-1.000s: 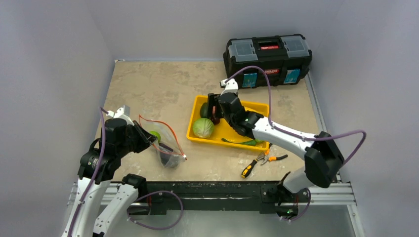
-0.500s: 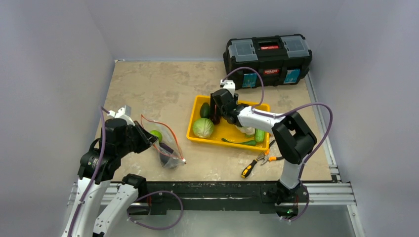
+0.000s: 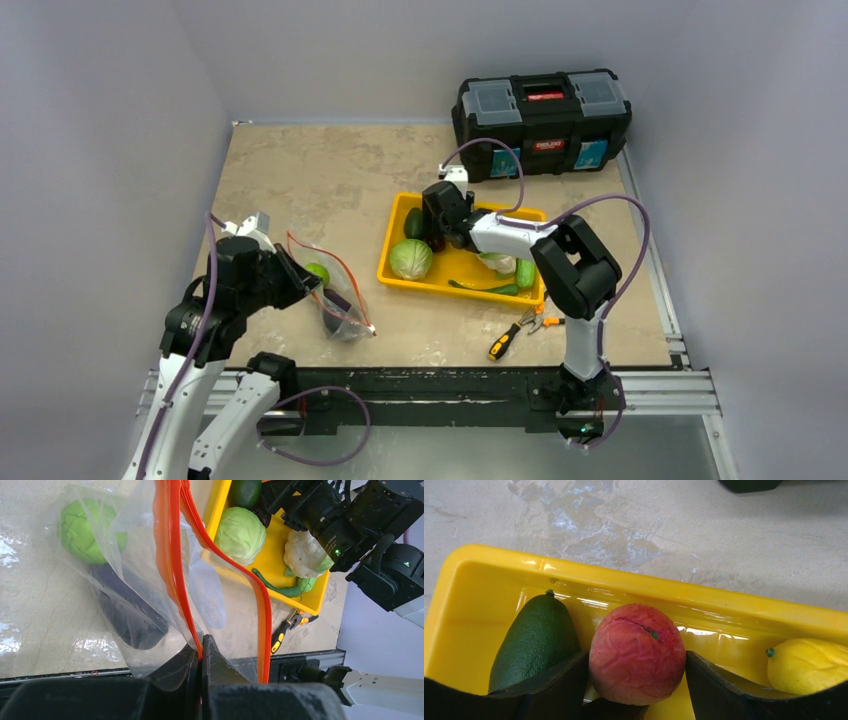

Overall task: Place the food in the zip-top bag and seal the zipper
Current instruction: Pick up the fake fruit from the bin, then place the fake fruit in the zipper food storage bag.

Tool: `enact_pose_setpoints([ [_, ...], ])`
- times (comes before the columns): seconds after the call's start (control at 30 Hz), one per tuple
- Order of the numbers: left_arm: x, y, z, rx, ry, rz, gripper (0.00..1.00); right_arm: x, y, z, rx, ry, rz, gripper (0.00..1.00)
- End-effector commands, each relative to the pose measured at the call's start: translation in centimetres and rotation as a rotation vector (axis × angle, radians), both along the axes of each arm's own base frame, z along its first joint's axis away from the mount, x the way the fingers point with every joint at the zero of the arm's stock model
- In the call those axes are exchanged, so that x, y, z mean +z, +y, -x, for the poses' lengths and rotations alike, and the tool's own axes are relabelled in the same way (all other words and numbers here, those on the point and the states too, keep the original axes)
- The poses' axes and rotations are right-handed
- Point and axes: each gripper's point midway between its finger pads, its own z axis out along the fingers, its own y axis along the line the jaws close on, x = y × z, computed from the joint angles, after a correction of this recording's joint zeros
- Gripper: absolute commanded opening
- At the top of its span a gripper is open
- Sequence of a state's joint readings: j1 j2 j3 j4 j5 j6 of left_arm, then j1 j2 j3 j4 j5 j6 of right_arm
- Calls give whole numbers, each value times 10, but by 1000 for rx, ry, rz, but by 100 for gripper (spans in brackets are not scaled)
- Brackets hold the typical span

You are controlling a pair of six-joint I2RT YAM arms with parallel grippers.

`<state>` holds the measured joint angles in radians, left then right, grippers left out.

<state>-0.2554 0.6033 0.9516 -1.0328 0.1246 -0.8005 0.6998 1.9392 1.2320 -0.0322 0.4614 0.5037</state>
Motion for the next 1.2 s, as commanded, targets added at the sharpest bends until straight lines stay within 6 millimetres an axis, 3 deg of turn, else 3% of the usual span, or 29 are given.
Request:
enact_pose_setpoints([
  [0.0, 13, -4, -7, -19, -51, 12, 0, 23, 4, -17, -18, -70, -15, 65],
  [0.23, 14, -5, -7, -23, -56, 16, 0, 22, 9, -14, 19, -55, -15, 64],
  [0.43, 19, -6, -6, -26, -64, 27, 0, 36, 4, -13, 28, -83, -4, 33],
  [0.53, 19, -6, -5, -26, -63, 27, 0, 56, -3, -10, 17, -111, 1, 12],
  [0.63, 18, -5, -5, -24, -63, 27, 0, 89, -9, -1, 30, -163, -28, 0],
  [0.77, 21, -5, -6, -24, -69, 28, 0, 127, -5, 21, 112, -211, -121, 0],
  [0.9, 23, -5, -8, -23, -74, 25, 0, 182, 36, 69, 416, -318, -309, 0],
  [0.93, 22, -5, -8, -23, -72, 25, 0, 198, 51, 88, 530, -361, -366, 0],
  [1.03, 21, -5, -8, -23, -66, 23, 0, 254, 101, 172, 955, -475, -514, 0],
  [1.1, 21, -4, -7, -20, -68, 22, 0, 273, 124, 218, 1160, -483, -522, 0],
  [1.17, 21, -4, -7, -17, -70, 21, 0, 280, 141, 244, 1246, -474, -512, 0],
])
